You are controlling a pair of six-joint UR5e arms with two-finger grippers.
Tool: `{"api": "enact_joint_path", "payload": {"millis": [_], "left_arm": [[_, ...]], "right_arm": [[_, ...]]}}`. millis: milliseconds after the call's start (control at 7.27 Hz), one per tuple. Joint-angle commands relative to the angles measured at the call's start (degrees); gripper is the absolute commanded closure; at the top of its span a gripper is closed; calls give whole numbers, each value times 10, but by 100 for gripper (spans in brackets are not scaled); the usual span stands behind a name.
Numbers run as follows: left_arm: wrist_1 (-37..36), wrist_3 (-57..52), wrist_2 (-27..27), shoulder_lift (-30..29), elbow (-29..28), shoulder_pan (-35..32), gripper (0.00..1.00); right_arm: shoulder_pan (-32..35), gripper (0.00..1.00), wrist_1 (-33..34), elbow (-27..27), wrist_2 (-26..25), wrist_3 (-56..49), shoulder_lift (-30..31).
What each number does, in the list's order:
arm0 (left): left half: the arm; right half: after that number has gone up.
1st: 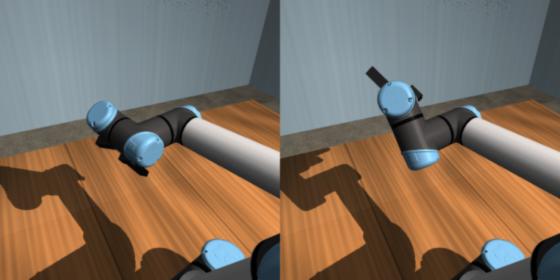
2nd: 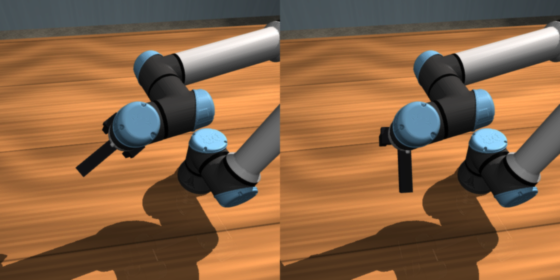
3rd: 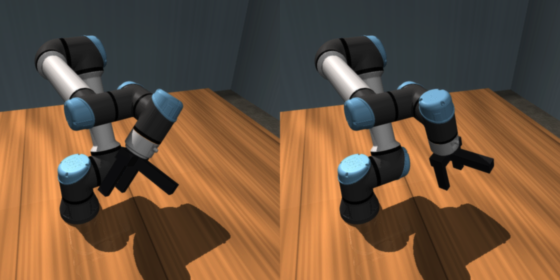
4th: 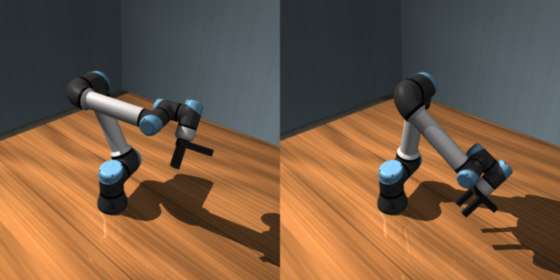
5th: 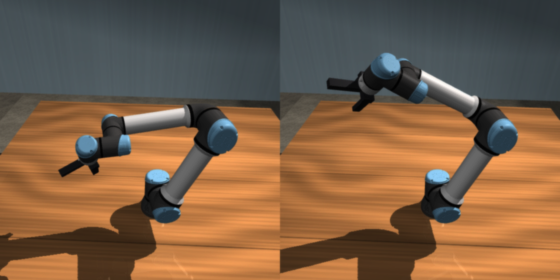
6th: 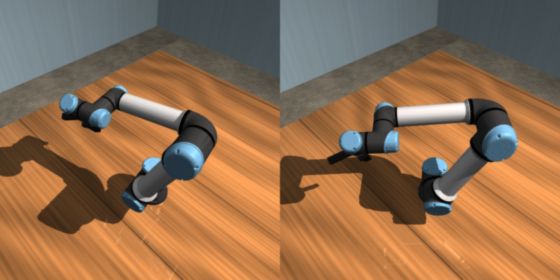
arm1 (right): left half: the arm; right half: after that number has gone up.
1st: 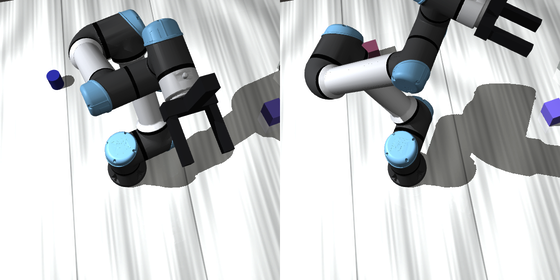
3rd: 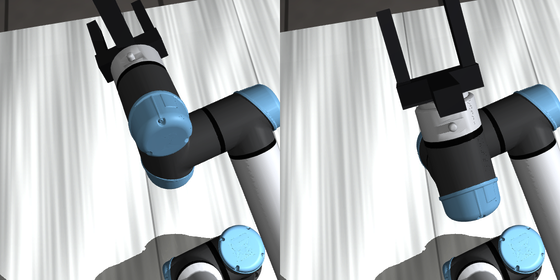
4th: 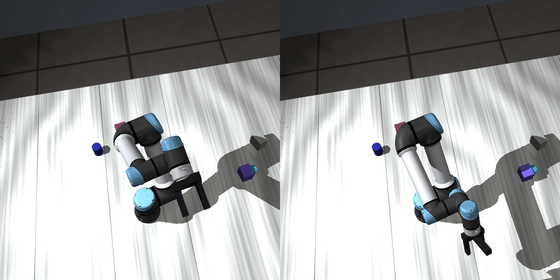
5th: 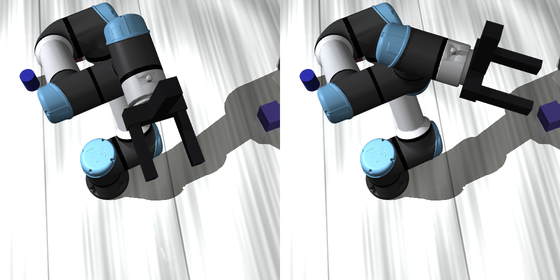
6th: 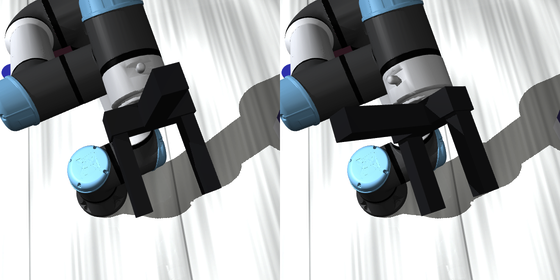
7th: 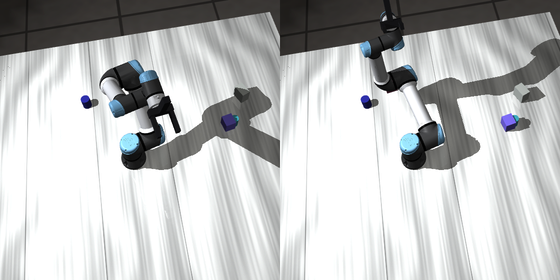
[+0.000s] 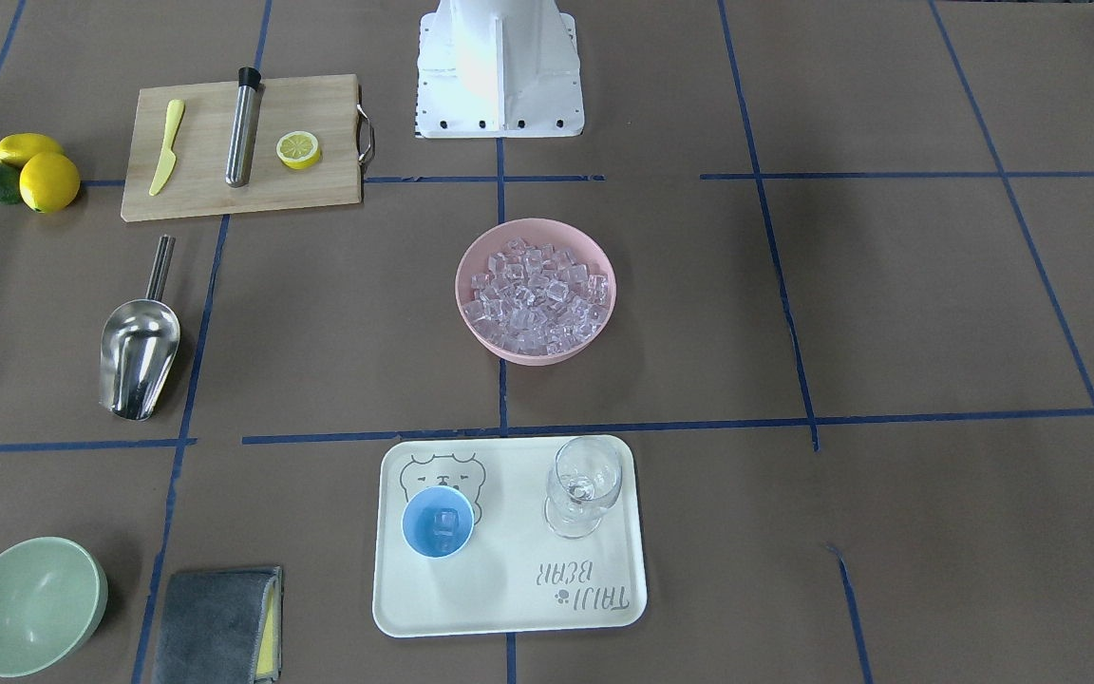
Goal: Put ice in cup with scoop
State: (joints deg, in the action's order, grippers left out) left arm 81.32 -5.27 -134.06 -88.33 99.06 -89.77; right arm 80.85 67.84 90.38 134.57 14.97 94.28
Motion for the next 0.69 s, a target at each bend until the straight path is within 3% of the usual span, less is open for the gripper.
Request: {"api": "enact_joint_path", "payload": {"millis": [0,275,550], "left_arm": [[32,1,-39,-10,-22,0,0],[33,-2,-41,-21,-26,1,0],[34,-4,-42,-21,-27,1,0]], "right_arm": [[1,0,2,1,17,0,-1],[0,0,4,2,32,-10,-7],[13,0,47,7,53,-55,-8]]}}
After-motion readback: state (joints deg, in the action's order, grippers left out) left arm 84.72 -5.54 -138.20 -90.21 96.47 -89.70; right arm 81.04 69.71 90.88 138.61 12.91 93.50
